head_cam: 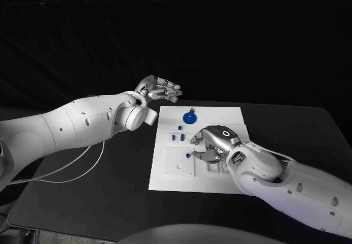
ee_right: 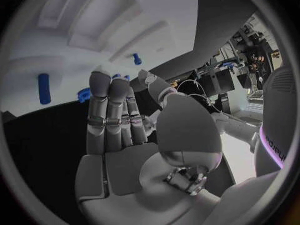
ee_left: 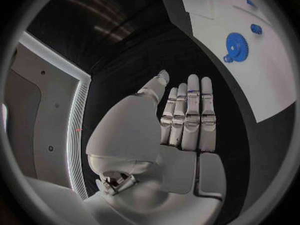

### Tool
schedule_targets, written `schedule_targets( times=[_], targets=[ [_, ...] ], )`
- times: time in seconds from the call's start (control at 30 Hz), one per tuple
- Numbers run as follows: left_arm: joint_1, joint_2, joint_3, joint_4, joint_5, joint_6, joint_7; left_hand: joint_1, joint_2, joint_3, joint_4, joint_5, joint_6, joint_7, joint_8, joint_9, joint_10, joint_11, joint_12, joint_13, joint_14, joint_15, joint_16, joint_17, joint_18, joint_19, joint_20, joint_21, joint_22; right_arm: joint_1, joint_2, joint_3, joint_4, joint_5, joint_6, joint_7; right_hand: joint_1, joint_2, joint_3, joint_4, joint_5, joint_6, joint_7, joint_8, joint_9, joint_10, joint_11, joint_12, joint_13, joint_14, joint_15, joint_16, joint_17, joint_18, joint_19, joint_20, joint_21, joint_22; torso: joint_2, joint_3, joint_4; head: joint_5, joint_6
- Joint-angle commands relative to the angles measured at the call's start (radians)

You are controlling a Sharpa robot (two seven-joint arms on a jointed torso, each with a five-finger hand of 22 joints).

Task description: Assemble the parts on the task board

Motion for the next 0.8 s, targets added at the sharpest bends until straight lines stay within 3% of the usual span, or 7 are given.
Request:
schedule_targets(
  times=[0.03,0.17,0.27,0.33,0.5,0.67,0.8],
  targets=[
    [0.002,0.0,0.001,-0.002,0.006,0.013,0.013,-0.003,0.009,-0.007,-0.001,-0.004,-0.003,0.004,-0.001,0.0,-0.008,-0.001,-0.002,0.0,-0.004,0.0,-0.003,-0.001,-0.018,-0.001,0.005,0.003,-0.001,0.001,-0.026,0.036,0.019,0.065,-0.011,-0.006,0.0,-0.01,0.004,0.001,-0.004,0.003,0.007,-0.003,0.0,0.008,0.003,0.004,0.001,0.001,0.002,0.007,-0.001,0.012,0.04,0.004,0.007,0.002,0.0,-0.0009,-0.0002,-0.006,0.006],
    [0.002,-0.001,0.001,-0.004,0.007,0.014,0.013,-0.001,0.01,-0.008,-0.001,-0.004,-0.004,0.004,-0.001,0.0,-0.009,-0.001,-0.002,0.0,-0.004,0.0,-0.003,-0.001,-0.017,0.0,0.005,0.004,-0.006,0.002,-0.06,0.093,0.024,0.108,0.025,0.002,0.004,-0.009,0.0,0.006,0.006,-0.002,0.006,-0.003,0.0,0.011,0.002,0.003,0.0,0.002,0.001,0.009,0.0,0.009,0.04,0.003,0.017,0.009,0.0,-0.0014,0.0,-0.011,0.014],
    [0.002,-0.001,0.001,-0.005,0.007,0.014,0.013,-0.001,0.01,-0.008,-0.001,-0.004,-0.004,0.004,-0.001,0.0,-0.009,-0.001,-0.002,0.0,-0.004,0.0,-0.003,-0.001,-0.017,0.0,0.005,0.004,-0.006,0.008,-0.081,0.131,0.013,0.135,0.092,-0.001,0.004,-0.011,-0.027,0.009,0.001,-0.009,-0.009,-0.003,-0.001,-0.012,0.007,0.004,0.001,0.0,0.004,0.009,-0.001,0.009,0.039,0.004,0.012,0.009,0.0,-0.0007,0.0003,-0.014,0.016],
    [0.002,-0.002,0.001,-0.005,0.007,0.015,0.013,-0.001,0.01,-0.008,-0.001,-0.004,-0.004,0.004,-0.001,0.0,-0.009,-0.001,-0.002,0.0,-0.004,0.0,-0.003,-0.001,-0.017,0.0,0.005,0.004,-0.006,0.013,-0.091,0.142,0.006,0.14,0.121,-0.004,0.014,-0.007,-0.069,0.008,0.002,-0.034,-0.011,-0.002,-0.001,-0.024,0.012,0.004,0.001,0.0,0.009,0.009,-0.003,0.013,0.038,0.008,0.003,0.005,0.0,-0.0003,0.0006,-0.015,0.017],
    [0.002,-0.004,0.001,-0.005,0.007,0.015,0.013,-0.001,0.01,-0.009,-0.001,-0.004,-0.003,0.004,-0.001,0.0,-0.009,-0.001,-0.002,0.0,-0.005,0.0,-0.003,-0.001,-0.017,0.001,0.005,0.004,-0.008,0.021,-0.107,0.158,-0.008,0.126,0.168,-0.013,0.048,0.012,-0.201,0.013,-0.009,-0.077,-0.031,-0.003,-0.001,-0.058,0.021,0.005,0.003,-0.004,0.015,0.011,-0.011,0.023,0.038,0.016,-0.028,-0.008,0.002,0.0006,0.0012,-0.015,0.017],
    [0.002,-0.004,0.001,-0.004,0.007,0.016,0.013,-0.001,0.01,-0.009,-0.001,-0.004,-0.003,0.004,-0.001,0.0,-0.009,-0.001,-0.002,0.0,-0.005,0.0,-0.003,-0.001,-0.017,0.001,0.005,0.004,-0.008,0.023,-0.111,0.163,-0.029,0.102,0.221,-0.018,0.071,0.002,-0.255,0.044,-0.03,-0.107,-0.051,-0.002,-0.001,-0.094,0.03,0.005,0.005,-0.009,0.022,0.01,-0.019,0.031,0.035,0.023,-0.066,-0.027,0.002,-0.0003,0.0027,-0.018,0.015],
    [0.002,-0.004,0.001,-0.004,0.007,0.017,0.013,-0.001,0.01,-0.009,-0.001,-0.004,-0.003,0.004,-0.001,0.0,-0.009,-0.001,-0.002,0.0,-0.005,0.0,-0.003,-0.001,-0.017,0.001,0.005,0.004,-0.008,0.023,-0.106,0.163,-0.052,0.094,0.244,-0.018,0.087,-0.004,-0.273,0.067,-0.032,-0.114,-0.053,-0.003,-0.001,-0.106,0.033,0.005,0.005,-0.011,0.024,0.012,-0.024,0.034,0.036,0.025,-0.079,-0.034,0.002,-0.0008,0.0024,-0.018,0.015]
  ],
)
